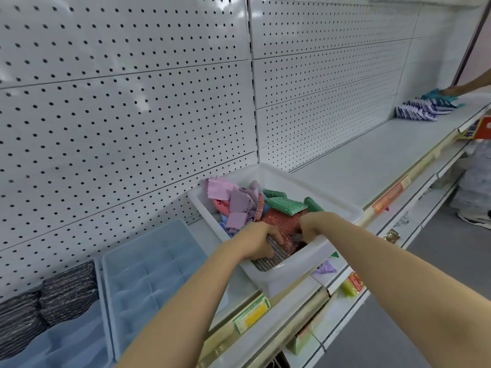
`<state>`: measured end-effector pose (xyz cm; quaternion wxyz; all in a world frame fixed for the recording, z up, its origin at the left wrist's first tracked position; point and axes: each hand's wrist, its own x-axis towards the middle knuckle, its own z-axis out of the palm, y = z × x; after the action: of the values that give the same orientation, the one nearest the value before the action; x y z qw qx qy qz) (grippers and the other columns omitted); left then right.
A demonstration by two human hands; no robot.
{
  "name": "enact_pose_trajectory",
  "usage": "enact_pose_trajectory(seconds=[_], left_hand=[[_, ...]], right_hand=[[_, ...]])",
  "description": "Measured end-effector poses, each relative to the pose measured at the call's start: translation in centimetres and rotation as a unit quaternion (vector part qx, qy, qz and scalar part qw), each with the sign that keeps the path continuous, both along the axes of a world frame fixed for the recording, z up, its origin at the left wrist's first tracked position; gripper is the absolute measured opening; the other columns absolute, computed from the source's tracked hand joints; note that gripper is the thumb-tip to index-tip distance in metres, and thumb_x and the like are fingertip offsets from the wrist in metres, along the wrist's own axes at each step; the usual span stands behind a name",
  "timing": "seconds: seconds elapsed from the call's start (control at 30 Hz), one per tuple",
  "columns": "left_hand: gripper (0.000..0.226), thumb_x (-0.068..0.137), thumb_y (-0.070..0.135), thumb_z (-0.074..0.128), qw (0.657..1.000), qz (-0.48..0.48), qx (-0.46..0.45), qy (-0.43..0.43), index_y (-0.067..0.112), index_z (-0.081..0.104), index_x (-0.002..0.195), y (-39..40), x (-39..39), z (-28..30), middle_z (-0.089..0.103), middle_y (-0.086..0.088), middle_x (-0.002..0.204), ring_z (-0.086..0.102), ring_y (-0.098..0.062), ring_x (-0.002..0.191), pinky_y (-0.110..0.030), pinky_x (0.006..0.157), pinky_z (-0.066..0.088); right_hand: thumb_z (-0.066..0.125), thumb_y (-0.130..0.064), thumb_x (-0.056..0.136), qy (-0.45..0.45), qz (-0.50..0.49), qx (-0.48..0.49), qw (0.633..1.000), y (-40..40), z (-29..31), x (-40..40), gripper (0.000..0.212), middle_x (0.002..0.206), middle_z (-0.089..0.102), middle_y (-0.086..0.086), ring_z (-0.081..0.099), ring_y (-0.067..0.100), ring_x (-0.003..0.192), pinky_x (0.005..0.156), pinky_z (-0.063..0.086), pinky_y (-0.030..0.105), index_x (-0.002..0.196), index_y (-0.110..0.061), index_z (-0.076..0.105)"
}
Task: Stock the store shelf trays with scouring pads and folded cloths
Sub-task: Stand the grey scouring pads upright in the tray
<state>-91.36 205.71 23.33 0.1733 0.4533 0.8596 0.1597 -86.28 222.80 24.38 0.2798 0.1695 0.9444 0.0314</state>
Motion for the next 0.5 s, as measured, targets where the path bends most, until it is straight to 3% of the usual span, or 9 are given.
enact_pose_trajectory(seconds=[0.07,0.17,0.3,0.4,0.43,0.5], left_hand=[[0.044,0.075,0.009,0.071,0.997,0.034,0.064,-0.016,0.034,0.068,0.111,-0.9,-0.3,0.6,0.060,0.008,0.124,0.057,-0.014,0.102,-0.032,0.087,0.049],[0.048,0.073,0.009,0.076,0.978,0.088,0.178,-0.071,0.034,0.068,0.113,-2.5,-1.2,2.7,0.062,0.014,0.115,0.058,-0.009,0.101,-0.028,0.088,0.046],[0.036,0.076,0.013,0.080,0.923,0.141,0.317,-0.169,0.036,0.069,0.102,-5.2,-2.3,4.9,0.067,0.013,0.103,0.064,-0.010,0.094,-0.027,0.086,0.053],[0.034,0.077,0.007,0.078,0.892,0.158,0.375,-0.199,0.023,0.071,0.106,-7.7,-2.8,5.8,0.067,0.006,0.100,0.064,-0.008,0.086,-0.020,0.072,0.055],[0.033,0.077,0.004,0.078,0.883,0.164,0.386,-0.211,0.022,0.071,0.104,-8.7,-3.1,6.1,0.067,0.003,0.102,0.063,-0.010,0.086,-0.019,0.067,0.054],[0.033,0.075,-0.002,0.077,0.868,0.180,0.399,-0.233,0.020,0.070,0.098,-10.8,-3.5,6.4,0.066,-0.001,0.100,0.062,-0.013,0.086,-0.022,0.066,0.052]], right_hand=[[0.058,-0.008,0.085,0.049,-0.009,-0.013,0.999,0.4,0.8,0.0,0.009,0.090,0.056,0.007,0.053,0.022,0.084,0.070,0.045,0.027,0.093,-0.004,0.061],[0.068,-0.016,0.084,0.129,-0.069,-0.146,0.978,1.6,3.3,0.4,0.037,0.109,0.057,0.009,0.061,0.026,0.092,0.067,0.057,0.031,0.115,0.000,0.055],[0.075,-0.011,0.079,0.291,-0.104,-0.364,0.879,2.5,5.3,1.3,0.046,0.113,0.061,0.015,0.065,0.031,0.096,0.072,0.060,0.043,0.119,-0.011,0.053],[0.079,-0.014,0.076,0.345,-0.080,-0.468,0.810,1.0,5.7,1.7,0.073,0.129,0.047,0.007,0.048,0.027,0.119,0.097,0.047,0.049,0.134,-0.038,0.043],[0.079,-0.014,0.076,0.362,-0.070,-0.480,0.796,0.2,5.6,1.6,0.071,0.129,0.046,0.003,0.045,0.024,0.121,0.100,0.044,0.047,0.133,-0.040,0.045],[0.079,-0.012,0.076,0.399,-0.064,-0.503,0.764,-1.7,5.5,1.4,0.050,0.117,0.061,0.003,0.058,0.025,0.108,0.091,0.052,0.043,0.119,-0.031,0.059]])
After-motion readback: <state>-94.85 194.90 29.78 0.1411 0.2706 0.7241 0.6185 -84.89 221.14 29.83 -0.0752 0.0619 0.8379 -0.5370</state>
